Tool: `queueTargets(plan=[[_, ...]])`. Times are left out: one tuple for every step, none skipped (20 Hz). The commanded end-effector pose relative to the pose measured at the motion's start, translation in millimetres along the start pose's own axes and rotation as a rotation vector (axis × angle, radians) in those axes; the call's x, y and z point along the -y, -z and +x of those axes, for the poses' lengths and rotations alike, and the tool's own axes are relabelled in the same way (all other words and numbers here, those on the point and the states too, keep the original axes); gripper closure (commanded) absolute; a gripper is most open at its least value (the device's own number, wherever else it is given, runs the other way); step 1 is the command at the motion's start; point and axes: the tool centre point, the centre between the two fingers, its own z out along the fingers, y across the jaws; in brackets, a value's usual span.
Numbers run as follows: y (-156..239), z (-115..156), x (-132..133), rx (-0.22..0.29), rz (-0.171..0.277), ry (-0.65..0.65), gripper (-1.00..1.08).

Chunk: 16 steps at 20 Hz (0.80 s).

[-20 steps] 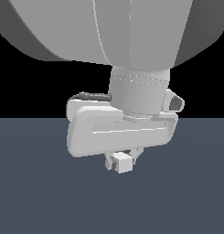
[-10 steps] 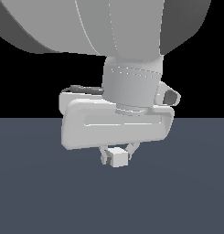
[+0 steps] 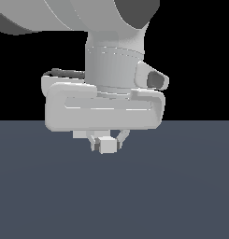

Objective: Plug the charger into the wall socket.

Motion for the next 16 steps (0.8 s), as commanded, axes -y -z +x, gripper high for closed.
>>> queueTargets(plan=[[6.6, 6.5, 6.4, -0.002, -0.011, -0.033, 1.08], [8.9, 9.0, 8.6, -0.002, -0.015, -0.045, 1.08], [11.2, 11.4, 10.7, -0.002, -0.02, -0.056, 1.08], [13.3, 13.6, 12.7, -0.003, -0.024, -0.067, 1.08], [15.4, 15.9, 14.6, -0.003, -0.027, -0.078, 1.08], [17.3, 18.0, 16.4, -0.003, -0.031, -0.088, 1.08], [19.2, 20.2, 18.1, -0.003, -0.035, -0.098, 1.08], [21.0, 22.2, 19.8, -0.003, -0.039, -0.108, 1.08], [22.7, 24.2, 21.3, -0.002, -0.042, -0.117, 1.08], [24.3, 26.1, 22.8, -0.002, -0.046, -0.126, 1.08], [25.8, 27.9, 24.1, -0.002, -0.049, -0.134, 1.08], [27.2, 29.5, 25.4, -0.002, -0.052, -0.142, 1.08], [28.5, 31.1, 26.5, -0.001, -0.055, -0.149, 1.08], [29.6, 32.5, 27.6, -0.001, -0.057, -0.155, 1.08], [30.7, 33.8, 28.5, -0.001, -0.06, -0.161, 1.08], [31.6, 35.1, 29.4, 0.0, -0.062, -0.167, 1.08]])
